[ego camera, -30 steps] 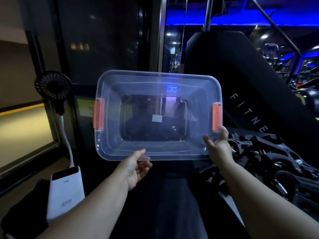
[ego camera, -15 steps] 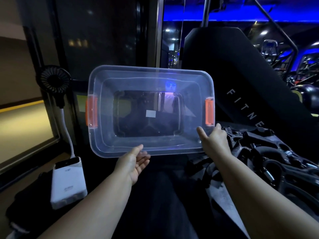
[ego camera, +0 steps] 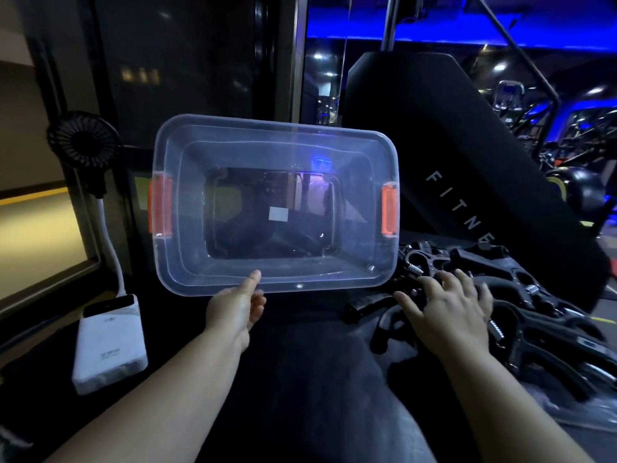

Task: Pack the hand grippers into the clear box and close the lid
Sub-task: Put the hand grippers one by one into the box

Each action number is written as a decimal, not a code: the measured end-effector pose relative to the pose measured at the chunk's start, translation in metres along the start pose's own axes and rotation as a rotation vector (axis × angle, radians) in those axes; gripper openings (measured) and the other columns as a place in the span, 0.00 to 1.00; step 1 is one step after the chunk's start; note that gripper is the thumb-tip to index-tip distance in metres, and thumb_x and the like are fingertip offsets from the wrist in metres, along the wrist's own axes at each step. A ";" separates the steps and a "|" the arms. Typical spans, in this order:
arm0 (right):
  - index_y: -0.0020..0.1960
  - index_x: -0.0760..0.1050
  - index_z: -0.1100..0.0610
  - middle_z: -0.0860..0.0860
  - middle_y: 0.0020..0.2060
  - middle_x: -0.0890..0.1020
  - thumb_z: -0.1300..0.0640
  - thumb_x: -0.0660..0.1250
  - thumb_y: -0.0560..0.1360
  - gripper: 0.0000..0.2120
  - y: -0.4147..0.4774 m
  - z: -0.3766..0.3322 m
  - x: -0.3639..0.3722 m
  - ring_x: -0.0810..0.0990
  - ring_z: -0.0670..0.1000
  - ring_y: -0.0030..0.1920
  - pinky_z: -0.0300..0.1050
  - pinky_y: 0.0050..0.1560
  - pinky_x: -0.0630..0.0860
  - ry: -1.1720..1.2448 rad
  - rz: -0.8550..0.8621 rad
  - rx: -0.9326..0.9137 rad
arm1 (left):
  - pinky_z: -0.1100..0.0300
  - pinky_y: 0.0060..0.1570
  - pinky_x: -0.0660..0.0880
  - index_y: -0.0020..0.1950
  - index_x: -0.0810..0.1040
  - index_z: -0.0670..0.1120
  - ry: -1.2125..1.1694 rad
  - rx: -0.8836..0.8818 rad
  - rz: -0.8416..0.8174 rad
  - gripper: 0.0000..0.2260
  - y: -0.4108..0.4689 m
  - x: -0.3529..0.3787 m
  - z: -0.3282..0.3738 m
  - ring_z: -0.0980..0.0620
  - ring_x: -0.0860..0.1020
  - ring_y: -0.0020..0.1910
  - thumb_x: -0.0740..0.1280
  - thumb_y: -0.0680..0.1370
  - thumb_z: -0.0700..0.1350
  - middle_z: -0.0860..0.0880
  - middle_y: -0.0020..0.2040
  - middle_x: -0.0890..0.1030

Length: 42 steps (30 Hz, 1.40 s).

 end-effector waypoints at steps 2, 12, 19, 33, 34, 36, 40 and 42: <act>0.65 0.73 0.46 0.52 0.70 0.69 0.28 0.55 0.71 0.31 -0.002 -0.001 0.002 0.60 0.54 0.73 0.55 0.73 0.41 -0.034 -0.013 -0.003 | 0.63 0.34 0.75 0.43 0.76 0.43 -0.004 0.028 -0.004 0.12 -0.001 0.000 -0.001 0.54 0.77 0.34 0.73 0.73 0.51 0.48 0.38 0.80; 0.65 0.70 0.47 0.56 0.71 0.65 0.37 0.65 0.71 0.26 -0.005 0.000 0.005 0.70 0.56 0.67 0.52 0.73 0.52 -0.006 -0.045 -0.017 | 0.62 0.36 0.75 0.43 0.74 0.45 -0.071 0.098 -0.030 0.11 -0.003 0.000 -0.001 0.53 0.77 0.36 0.73 0.74 0.50 0.47 0.39 0.79; 0.61 0.76 0.49 0.53 0.67 0.71 0.37 0.69 0.69 0.25 -0.006 0.002 0.000 0.73 0.55 0.63 0.49 0.68 0.61 0.108 0.008 -0.051 | 0.62 0.36 0.75 0.43 0.74 0.45 -0.067 0.119 -0.033 0.11 -0.001 0.001 -0.001 0.54 0.77 0.36 0.72 0.74 0.50 0.48 0.39 0.79; 0.70 0.66 0.48 0.57 0.72 0.64 0.30 0.51 0.75 0.31 0.022 0.047 -0.008 0.60 0.61 0.72 0.64 0.70 0.50 -0.074 -0.140 0.255 | 0.62 0.37 0.75 0.42 0.74 0.45 -0.053 0.144 -0.032 0.11 -0.003 0.002 -0.001 0.55 0.77 0.36 0.72 0.74 0.50 0.48 0.38 0.78; 0.69 0.67 0.48 0.58 0.71 0.65 0.31 0.51 0.75 0.31 0.023 0.049 -0.008 0.62 0.62 0.70 0.63 0.69 0.53 -0.100 -0.161 0.265 | 0.62 0.37 0.75 0.42 0.74 0.46 -0.053 0.143 -0.031 0.11 -0.003 0.001 0.000 0.55 0.77 0.36 0.72 0.74 0.50 0.48 0.39 0.78; 0.67 0.69 0.50 0.60 0.70 0.67 0.32 0.50 0.76 0.29 0.026 0.050 -0.009 0.66 0.63 0.67 0.60 0.65 0.59 -0.133 -0.193 0.276 | 0.62 0.37 0.75 0.42 0.73 0.46 -0.051 0.146 -0.028 0.11 -0.003 0.001 0.000 0.55 0.77 0.36 0.71 0.74 0.50 0.48 0.39 0.78; 0.64 0.70 0.50 0.58 0.63 0.71 0.35 0.48 0.78 0.26 0.031 0.052 -0.015 0.71 0.63 0.61 0.58 0.60 0.62 -0.209 -0.221 0.291 | 0.62 0.37 0.75 0.42 0.73 0.46 -0.049 0.149 -0.028 0.11 -0.004 0.001 0.000 0.55 0.77 0.36 0.71 0.74 0.50 0.48 0.38 0.78; 0.65 0.70 0.49 0.58 0.64 0.71 0.34 0.47 0.77 0.27 0.032 0.056 -0.017 0.69 0.63 0.63 0.59 0.63 0.60 -0.218 -0.254 0.324 | 0.62 0.36 0.75 0.42 0.73 0.46 -0.051 0.148 -0.033 0.11 -0.004 0.001 0.000 0.55 0.76 0.36 0.71 0.74 0.50 0.48 0.38 0.78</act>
Point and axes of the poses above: each hand's wrist, its own y-axis towards the middle knuckle, its own x-axis out of the palm, z = x × y, the point moved 6 cm from there along y, towards the middle knuckle
